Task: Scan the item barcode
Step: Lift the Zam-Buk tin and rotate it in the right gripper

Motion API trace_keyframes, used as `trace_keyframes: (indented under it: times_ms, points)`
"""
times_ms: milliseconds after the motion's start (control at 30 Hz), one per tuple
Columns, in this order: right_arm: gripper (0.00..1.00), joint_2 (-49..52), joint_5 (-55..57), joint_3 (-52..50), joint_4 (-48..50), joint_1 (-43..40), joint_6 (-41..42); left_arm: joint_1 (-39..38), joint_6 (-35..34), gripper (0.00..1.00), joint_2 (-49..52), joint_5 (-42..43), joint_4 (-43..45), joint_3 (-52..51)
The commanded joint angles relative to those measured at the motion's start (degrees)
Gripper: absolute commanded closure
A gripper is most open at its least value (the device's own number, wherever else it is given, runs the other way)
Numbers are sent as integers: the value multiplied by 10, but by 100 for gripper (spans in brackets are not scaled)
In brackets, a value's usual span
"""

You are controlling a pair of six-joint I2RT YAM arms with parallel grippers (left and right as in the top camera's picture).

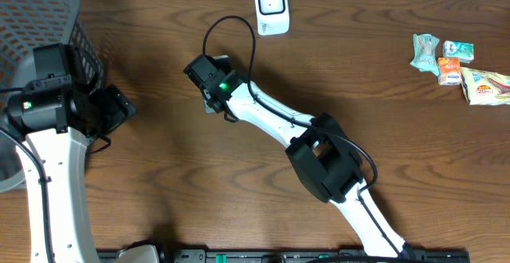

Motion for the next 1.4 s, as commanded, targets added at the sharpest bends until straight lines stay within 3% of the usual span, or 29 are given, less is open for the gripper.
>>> trace_keyframes:
  times_ms: [0, 167, 467, 533, 633, 933, 1267, 1333, 1367]
  points:
    - [42, -9, 27, -2, -26, -2, 1, 2, -3, 2, -2, -9, -3, -1]
    - [50, -24, 20, -2, -78, 2, -27, 2, -3, 2, -2, -9, -3, -1]
    - [47, -75, 3, -2, -280, 6, -27, 2, -3, 2, -2, -9, -3, -1]
    - [34, -80, 3, -2, -318, 6, -29, 2, -3, 2, -2, -9, -3, -1]
    - [1, -81, 3, -2, -359, 6, -37, 2, -3, 2, -2, -9, -3, -1]
    - [1, -81, 2, -2, -322, -4, -40, 2, -3, 2, -2, -9, -3, -1]
    - [1, -81, -150, -2, -264, -77, -65, 2, -3, 2, -2, -9, -3, -1]
    - [16, -81, -191, -2, -270, -88, -103, 2, -3, 2, -2, -9, -3, -1]
    - [19, -81, -208, -2, -275, -92, -114, 2, -3, 2, -2, -9, -3, -1]
